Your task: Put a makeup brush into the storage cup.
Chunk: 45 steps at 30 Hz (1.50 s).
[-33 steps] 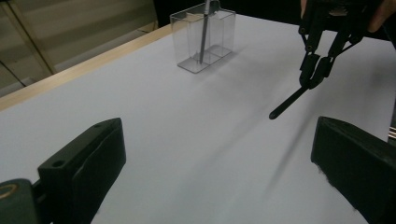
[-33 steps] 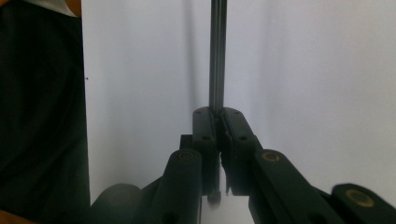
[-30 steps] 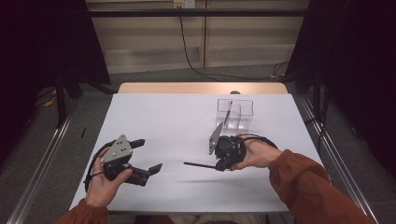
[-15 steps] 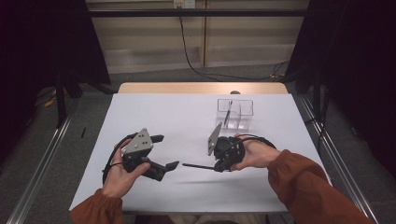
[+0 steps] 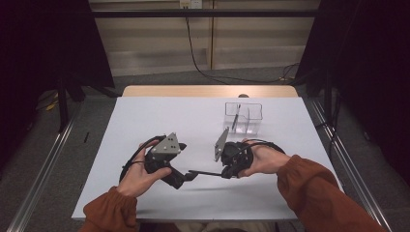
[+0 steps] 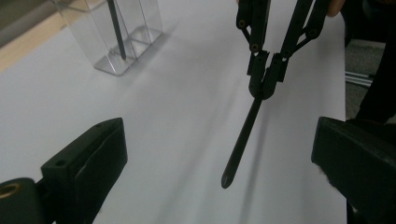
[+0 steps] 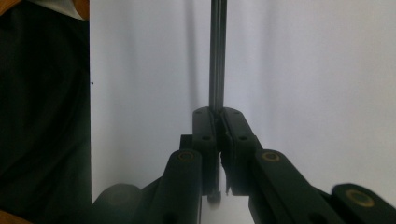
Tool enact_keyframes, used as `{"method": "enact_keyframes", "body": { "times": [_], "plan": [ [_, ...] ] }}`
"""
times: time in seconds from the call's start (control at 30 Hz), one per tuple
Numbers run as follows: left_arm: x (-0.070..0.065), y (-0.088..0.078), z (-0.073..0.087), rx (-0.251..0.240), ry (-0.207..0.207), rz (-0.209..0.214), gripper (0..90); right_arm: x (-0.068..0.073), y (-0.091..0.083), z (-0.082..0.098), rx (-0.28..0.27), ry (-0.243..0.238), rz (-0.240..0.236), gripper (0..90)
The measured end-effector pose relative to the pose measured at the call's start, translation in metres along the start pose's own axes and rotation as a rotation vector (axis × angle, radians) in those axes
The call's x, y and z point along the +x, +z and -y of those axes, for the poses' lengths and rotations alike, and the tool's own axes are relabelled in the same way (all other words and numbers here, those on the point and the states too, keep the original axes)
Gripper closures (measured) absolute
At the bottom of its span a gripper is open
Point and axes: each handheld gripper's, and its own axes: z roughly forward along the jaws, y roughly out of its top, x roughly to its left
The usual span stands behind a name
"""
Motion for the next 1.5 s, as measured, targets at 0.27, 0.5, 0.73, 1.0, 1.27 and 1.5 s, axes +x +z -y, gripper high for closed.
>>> {"method": "enact_keyframes", "body": {
  "times": [0.27,0.5,0.73,1.0,1.27,1.5],
  "plan": [
    [0.007,0.011,-0.004,0.152,-0.017,0.103,4.5,-0.002,0.003,0.000,-0.001,-0.019,0.003,84.4],
    [0.009,0.018,-0.006,0.249,0.001,0.143,4.8,-0.002,0.003,0.000,0.010,-0.015,-0.001,84.4],
    [0.009,0.024,-0.008,0.326,0.059,0.165,5.5,-0.001,0.004,-0.001,0.019,-0.019,-0.001,84.4],
    [0.009,0.032,-0.011,0.383,0.083,0.158,5.5,-0.001,0.005,-0.001,0.022,-0.030,-0.002,84.4],
    [0.011,0.037,-0.015,0.405,0.106,0.156,19.5,0.001,0.002,-0.002,0.014,-0.035,0.002,84.4],
    [0.011,0.039,-0.019,0.405,0.132,0.186,46.4,0.003,0.002,-0.005,0.022,-0.048,0.009,84.4]
  ]
}}
